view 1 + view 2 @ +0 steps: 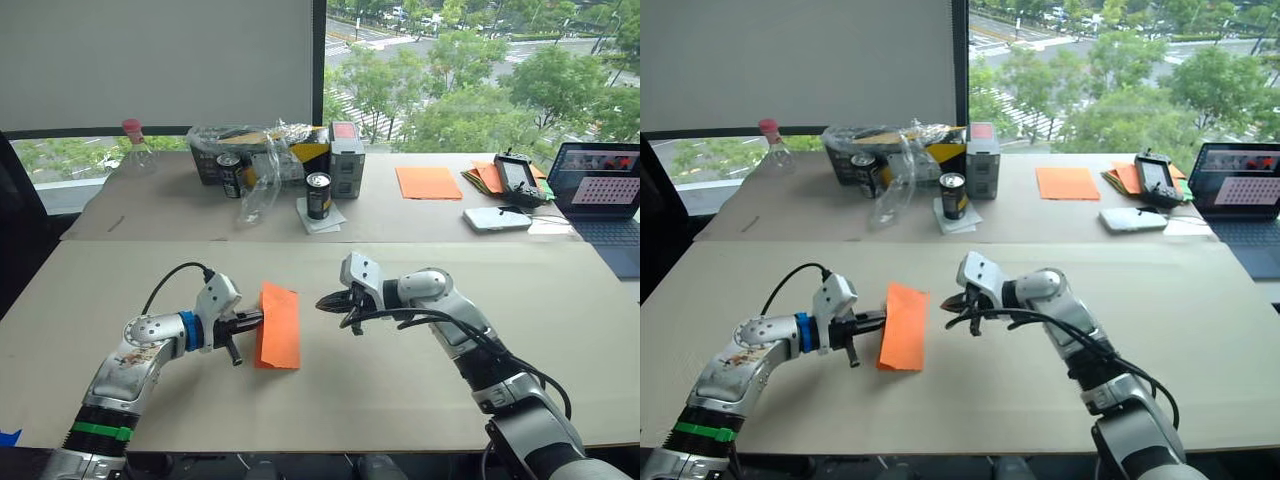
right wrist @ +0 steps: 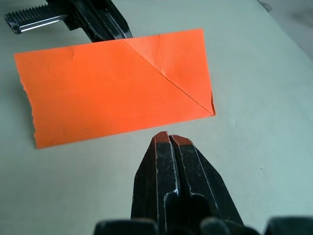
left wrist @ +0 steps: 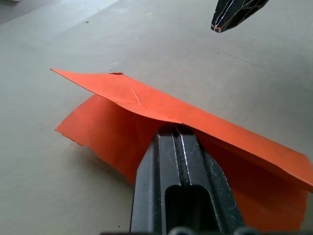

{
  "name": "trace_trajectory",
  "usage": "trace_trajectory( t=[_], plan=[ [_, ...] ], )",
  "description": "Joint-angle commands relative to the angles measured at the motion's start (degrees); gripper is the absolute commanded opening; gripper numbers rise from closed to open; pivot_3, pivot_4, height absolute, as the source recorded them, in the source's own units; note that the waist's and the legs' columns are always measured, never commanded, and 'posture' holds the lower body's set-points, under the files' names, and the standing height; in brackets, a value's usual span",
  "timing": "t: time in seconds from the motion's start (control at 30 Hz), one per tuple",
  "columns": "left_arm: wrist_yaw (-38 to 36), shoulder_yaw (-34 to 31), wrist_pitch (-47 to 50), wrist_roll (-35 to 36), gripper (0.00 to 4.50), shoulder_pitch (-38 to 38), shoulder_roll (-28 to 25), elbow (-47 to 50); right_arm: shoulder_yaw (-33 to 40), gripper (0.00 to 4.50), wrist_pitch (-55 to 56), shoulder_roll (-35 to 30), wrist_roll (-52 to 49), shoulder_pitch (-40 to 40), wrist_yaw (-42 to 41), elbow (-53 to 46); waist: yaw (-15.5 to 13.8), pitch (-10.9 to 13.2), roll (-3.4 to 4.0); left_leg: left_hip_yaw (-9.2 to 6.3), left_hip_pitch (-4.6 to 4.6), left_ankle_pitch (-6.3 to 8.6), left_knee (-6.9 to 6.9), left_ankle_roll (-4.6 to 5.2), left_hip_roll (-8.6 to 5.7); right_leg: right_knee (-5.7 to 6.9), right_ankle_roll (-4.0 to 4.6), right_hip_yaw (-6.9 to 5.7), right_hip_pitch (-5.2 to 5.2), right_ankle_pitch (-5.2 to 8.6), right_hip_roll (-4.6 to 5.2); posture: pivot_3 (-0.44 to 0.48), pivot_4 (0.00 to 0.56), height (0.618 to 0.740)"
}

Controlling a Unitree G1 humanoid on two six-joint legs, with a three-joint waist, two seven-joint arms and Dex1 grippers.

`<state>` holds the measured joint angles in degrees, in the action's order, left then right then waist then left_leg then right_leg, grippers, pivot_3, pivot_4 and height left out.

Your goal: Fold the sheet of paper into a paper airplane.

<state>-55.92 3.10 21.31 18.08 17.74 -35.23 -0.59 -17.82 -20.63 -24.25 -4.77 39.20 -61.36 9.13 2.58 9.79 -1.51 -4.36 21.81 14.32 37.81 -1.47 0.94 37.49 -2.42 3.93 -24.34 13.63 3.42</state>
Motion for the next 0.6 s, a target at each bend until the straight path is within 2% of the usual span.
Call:
trace_trajectory(
  t=[0.03,0.3,0.6],
  plan=[
    [-1.42,0.96,-0.47,0.85,0.00,4.44,2.15,-1.43,1.45,0.02,-3.63,-4.25,-0.42,-3.89,-0.08,-6.84,-0.69,0.00,0.00,-0.03,0.04,0.00,0.03,0.00,-0.02,-0.01,0.00,-0.02,0.02,0.00,0.01,0.000,0.150,0.730],
    [-2.52,8.28,-2.36,-4.45,0.00,10.70,7.82,-10.00,7.01,0.02,-11.44,-13.87,-0.77,-11.88,4.10,-17.33,-0.15,0.00,0.00,-0.05,0.21,0.00,0.09,0.00,-0.10,-0.32,-0.05,-0.02,0.07,-0.04,0.05,0.000,0.150,0.730],
    [-4.03,11.51,-4.33,-7.26,0.00,11.85,11.32,-15.13,11.51,0.02,-15.75,-18.30,-1.97,-15.85,7.39,-23.62,-0.26,0.00,0.00,-0.05,0.17,-0.01,0.09,0.01,-0.10,-0.33,-0.05,-0.01,0.16,-0.04,0.05,0.000,0.150,0.730]
  ],
)
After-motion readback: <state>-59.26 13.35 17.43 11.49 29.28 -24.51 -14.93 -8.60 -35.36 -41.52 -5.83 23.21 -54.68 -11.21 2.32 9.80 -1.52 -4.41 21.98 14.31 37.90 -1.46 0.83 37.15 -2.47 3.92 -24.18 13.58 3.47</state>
